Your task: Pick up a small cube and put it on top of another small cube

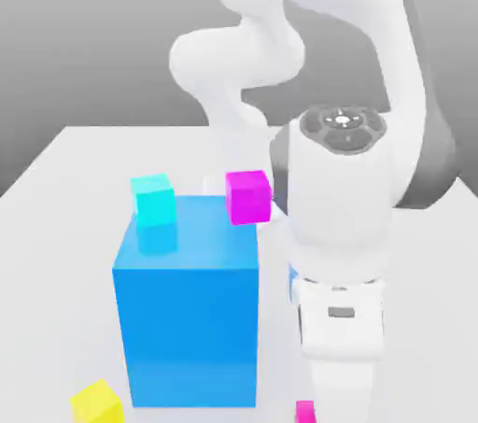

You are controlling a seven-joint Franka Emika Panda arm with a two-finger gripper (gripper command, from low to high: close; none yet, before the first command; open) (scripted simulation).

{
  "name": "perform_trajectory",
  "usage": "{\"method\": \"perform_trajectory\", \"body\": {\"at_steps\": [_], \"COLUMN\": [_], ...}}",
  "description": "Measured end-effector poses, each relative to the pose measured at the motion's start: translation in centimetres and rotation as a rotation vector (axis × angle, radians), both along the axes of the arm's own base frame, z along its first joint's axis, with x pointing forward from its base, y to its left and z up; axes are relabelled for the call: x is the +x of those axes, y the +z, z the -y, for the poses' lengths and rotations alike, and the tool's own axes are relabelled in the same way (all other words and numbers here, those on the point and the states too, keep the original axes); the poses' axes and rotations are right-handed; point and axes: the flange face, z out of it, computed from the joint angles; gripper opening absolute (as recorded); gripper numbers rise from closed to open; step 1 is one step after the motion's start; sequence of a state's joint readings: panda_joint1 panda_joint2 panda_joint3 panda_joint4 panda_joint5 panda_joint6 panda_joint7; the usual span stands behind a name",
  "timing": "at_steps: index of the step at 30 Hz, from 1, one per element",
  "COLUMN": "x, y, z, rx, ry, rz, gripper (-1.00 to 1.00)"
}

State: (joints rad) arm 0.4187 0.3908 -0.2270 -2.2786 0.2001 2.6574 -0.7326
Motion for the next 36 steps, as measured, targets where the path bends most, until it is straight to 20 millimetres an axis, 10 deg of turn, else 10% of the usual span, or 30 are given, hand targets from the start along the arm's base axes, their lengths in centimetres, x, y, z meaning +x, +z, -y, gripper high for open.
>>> {"method": "perform_trajectory", "body": {"at_steps": [3,4,10,27,36], "x": [0.0,-0.1,-0.2,-3.4,-7.4], "y": [-4.5,-5.4,-5.8,10.1,20.1], "z": [0.0,0.0,0.0,0.1,8.3], "rx": [-0.008,-0.008,-0.008,0.216,0.160], "ry": [0.014,0.014,0.015,0.326,0.620], "rz": [-0.002,-0.003,-0.006,-0.063,-0.002], "gripper": [0.00,-1.00,-1.00,-1.00,-1.00]}}
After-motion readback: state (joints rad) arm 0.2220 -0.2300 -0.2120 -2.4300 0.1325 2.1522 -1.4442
